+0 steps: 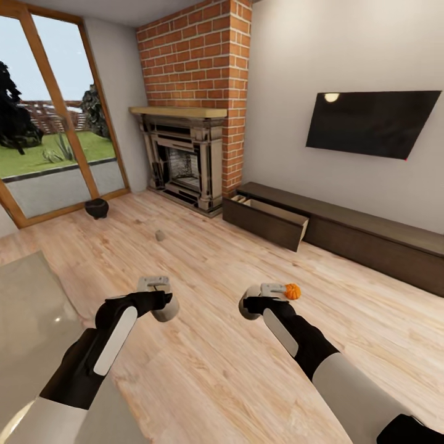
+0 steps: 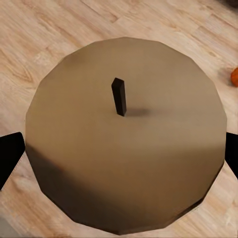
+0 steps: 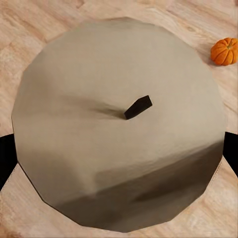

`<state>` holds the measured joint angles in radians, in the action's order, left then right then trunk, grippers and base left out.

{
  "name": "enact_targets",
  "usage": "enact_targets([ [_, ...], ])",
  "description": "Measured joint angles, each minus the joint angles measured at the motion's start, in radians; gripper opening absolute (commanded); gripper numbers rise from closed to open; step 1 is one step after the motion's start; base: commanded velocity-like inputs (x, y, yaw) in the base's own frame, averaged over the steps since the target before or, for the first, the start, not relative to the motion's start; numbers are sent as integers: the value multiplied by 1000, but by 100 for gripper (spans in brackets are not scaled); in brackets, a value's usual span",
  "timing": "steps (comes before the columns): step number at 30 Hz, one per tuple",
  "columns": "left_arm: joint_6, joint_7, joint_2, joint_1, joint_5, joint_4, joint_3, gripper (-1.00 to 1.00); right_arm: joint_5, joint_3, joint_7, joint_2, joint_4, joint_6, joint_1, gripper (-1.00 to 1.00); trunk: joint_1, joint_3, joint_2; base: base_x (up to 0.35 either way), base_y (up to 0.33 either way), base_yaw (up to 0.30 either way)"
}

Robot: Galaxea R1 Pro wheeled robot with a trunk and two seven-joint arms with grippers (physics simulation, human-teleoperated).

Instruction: Place each of the two pumpkins and all three candles from the living room inside a cabinet in the living room (use any cabinet), then make sure every cabinet is closed, and position the cauldron so it is next to a table in the living room.

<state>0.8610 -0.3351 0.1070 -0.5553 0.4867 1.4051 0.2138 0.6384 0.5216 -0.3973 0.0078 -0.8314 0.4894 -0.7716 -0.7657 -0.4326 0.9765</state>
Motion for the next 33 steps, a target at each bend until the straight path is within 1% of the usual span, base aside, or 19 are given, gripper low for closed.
enact_targets([
  [9,0,0,3,0,-4,1,-1,-100,1,0,0,-1,-1,1,0,-100,0,0,0,213,157,-23],
  [17,-1,0,2,0,0,1,0,-100,2,0,2,-2,-1,3,0,-100,0,2,0,40,9,-259],
  [33,0,0,0,0,-1,0,0,-100,3,-1,2,-3,-1,5,0,-100,0,8,0,320,0,-279],
])
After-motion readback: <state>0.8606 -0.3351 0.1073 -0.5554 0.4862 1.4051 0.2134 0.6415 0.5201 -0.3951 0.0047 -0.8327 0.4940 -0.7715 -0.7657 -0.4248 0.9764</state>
